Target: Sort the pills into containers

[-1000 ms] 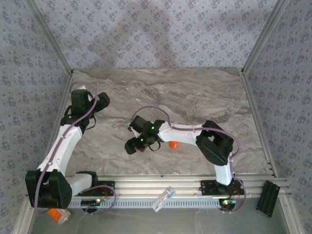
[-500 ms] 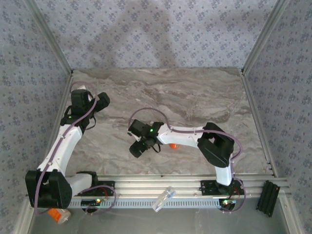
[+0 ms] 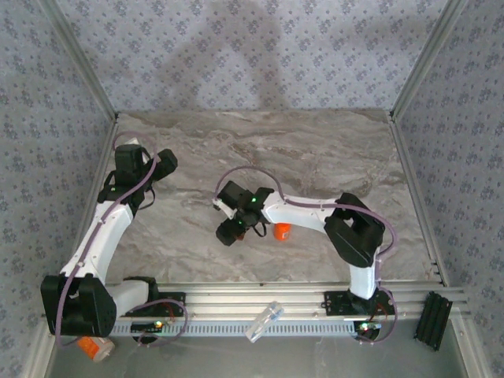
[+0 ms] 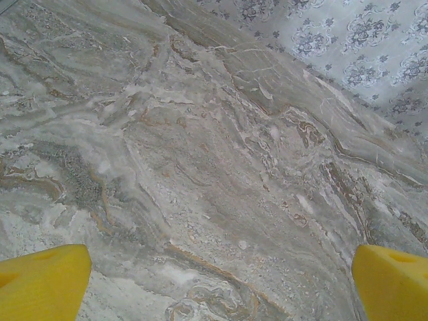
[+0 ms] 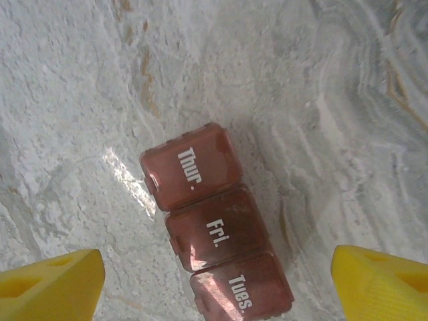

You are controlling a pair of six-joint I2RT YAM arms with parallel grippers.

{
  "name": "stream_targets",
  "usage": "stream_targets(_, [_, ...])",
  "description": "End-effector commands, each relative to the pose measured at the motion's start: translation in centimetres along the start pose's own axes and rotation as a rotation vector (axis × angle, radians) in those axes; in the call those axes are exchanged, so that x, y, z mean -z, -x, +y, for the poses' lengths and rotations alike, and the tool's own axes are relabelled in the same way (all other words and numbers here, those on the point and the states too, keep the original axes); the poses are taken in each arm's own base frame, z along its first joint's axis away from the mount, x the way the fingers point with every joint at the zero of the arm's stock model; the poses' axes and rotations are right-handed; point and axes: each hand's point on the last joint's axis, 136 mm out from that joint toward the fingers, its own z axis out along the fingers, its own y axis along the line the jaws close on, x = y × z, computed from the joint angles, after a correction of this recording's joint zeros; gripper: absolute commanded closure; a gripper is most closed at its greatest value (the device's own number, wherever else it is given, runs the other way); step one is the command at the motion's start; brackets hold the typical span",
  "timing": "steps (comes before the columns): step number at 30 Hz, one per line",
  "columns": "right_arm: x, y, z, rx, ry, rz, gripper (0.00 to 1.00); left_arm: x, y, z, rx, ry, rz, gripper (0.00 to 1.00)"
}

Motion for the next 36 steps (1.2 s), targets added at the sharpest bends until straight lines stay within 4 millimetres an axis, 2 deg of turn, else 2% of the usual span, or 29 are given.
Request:
stream_targets(1, [-1.5, -1.3, 0.5, 0.027, 0.041, 0.045, 0.12, -0.2, 0.0, 0.2, 0.011, 0.006, 0.006, 0.00])
stream_targets(5, [-2.2, -2.0, 0.9, 0.024, 0.056, 0.074, 0.15, -0.2, 0.0, 0.2, 0.013, 0.004, 0.004, 0.00])
stream_targets(16, [-2.0, -2.9, 2.7, 0.031, 0.051, 0.099, 0.23, -0.2, 0.1, 0.2, 0.018, 0.004, 0.003, 0.00])
stream_targets(25, [-2.9, -4.1, 1.6, -0.007, -0.052, 0.145, 0.31, -0.2, -0.1, 0.2, 0.024, 0.003, 0.006, 0.00])
stream_targets(36, [-3.1, -3.7, 1.1, -0.056, -0.098, 0.127, 0.38, -0.3, 0.0, 0.2, 0.028, 0.004, 0.004, 0.00])
